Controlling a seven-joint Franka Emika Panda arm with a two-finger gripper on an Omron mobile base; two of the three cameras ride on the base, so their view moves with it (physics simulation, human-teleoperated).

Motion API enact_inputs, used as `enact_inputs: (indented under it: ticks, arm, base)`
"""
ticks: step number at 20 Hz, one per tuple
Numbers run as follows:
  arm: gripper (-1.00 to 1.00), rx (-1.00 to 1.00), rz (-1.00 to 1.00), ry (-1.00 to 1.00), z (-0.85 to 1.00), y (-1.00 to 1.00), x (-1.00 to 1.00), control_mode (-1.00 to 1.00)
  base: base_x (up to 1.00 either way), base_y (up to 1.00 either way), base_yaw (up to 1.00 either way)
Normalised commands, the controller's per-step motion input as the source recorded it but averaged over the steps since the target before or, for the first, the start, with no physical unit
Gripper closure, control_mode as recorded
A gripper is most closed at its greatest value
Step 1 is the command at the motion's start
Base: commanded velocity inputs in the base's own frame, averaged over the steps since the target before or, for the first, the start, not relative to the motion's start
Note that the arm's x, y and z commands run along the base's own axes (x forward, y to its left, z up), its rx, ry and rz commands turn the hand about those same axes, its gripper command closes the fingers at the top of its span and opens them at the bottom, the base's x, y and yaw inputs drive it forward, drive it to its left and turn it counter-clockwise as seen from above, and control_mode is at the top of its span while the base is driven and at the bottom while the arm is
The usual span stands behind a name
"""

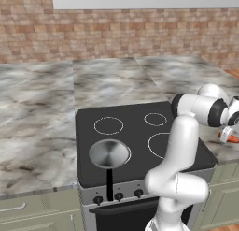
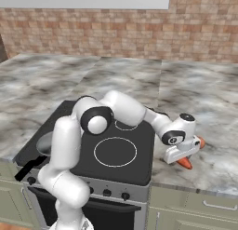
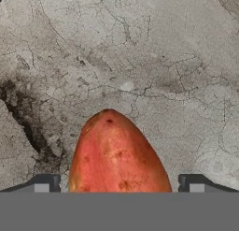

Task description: Put the sweet potato and onion in the pan. Then turn on the front left burner and set the heat to medium.

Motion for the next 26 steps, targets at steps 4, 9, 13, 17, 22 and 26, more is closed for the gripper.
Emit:
enact_inputs:
  ticks: [4,9,13,17,22,26]
  arm:
    - [1.00,0.00,0.00,0.00,0.00,0.00,0.00,-1.00]
    - [1.00,0.00,0.00,0.00,0.00,0.00,0.00,-1.00]
    - [1.00,0.00,0.00,0.00,0.00,0.01,0.00,-1.00]
    - [1.00,0.00,0.00,0.00,0.00,0.16,-0.04,-1.00]
    - [1.00,0.00,0.00,0.00,0.42,0.43,-0.18,-1.00]
    - [1.00,0.00,-0.01,0.00,0.76,0.66,-0.15,-1.00]
  base:
    - [0.00,0.00,0.00]
    - [0.00,0.00,0.00]
    - [0.00,0.00,0.00]
    - [0.00,0.00,0.00]
    - [0.00,0.00,0.00]
    - [0.00,0.00,0.00]
